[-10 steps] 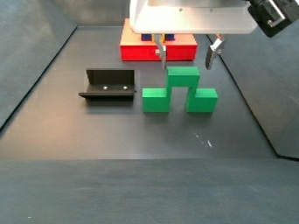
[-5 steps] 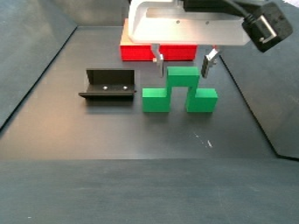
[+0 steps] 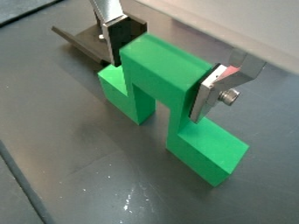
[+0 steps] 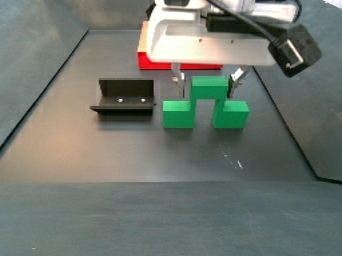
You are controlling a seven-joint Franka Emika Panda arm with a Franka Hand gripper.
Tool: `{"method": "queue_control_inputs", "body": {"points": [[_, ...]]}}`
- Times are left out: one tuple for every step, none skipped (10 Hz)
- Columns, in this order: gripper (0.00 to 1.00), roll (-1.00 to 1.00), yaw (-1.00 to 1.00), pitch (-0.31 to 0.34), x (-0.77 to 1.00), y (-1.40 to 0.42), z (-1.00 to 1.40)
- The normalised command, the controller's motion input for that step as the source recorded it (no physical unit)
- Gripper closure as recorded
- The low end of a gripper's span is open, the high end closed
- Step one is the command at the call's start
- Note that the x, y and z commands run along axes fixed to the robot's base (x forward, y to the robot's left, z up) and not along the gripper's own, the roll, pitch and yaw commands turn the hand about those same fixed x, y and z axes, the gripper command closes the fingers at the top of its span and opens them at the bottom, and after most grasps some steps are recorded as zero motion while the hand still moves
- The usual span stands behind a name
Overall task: Pick up the green object. Move up. Move to above the board. Insert the green object.
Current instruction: Pick up the green object.
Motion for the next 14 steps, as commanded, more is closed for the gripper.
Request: {"method": "queue_control_inputs", "body": {"points": [[0.0,0.0,0.0,-0.084,0.0,0.0,-0.3],[0.0,0.0,0.0,0.0,0.0,0.0,-0.02],[0.0,0.0,0.0,0.0,0.0,0.0,0.0],[1.0,0.0,0.0,0.0,0.0,0.0,0.0],[1.0,0.0,0.0,0.0,0.0,0.0,0.0],[1.0,0.0,0.0,0.0,0.0,0.0,0.0],[1.0,0.0,0.0,0.0,0.0,0.0,0.0],[1.0,0.0,0.0,0.0,0.0,0.0,0.0],[1.0,0.0,0.0,0.0,0.0,0.0,0.0],[1.0,0.0,0.0,0.0,0.0,0.0,0.0],[1.0,0.0,0.0,0.0,0.0,0.0,0.0],[1.0,0.0,0.0,0.0,0.0,0.0,0.0],[1.0,0.0,0.0,0.0,0.0,0.0,0.0],[1.0,0.0,0.0,0.0,0.0,0.0,0.0]]}}
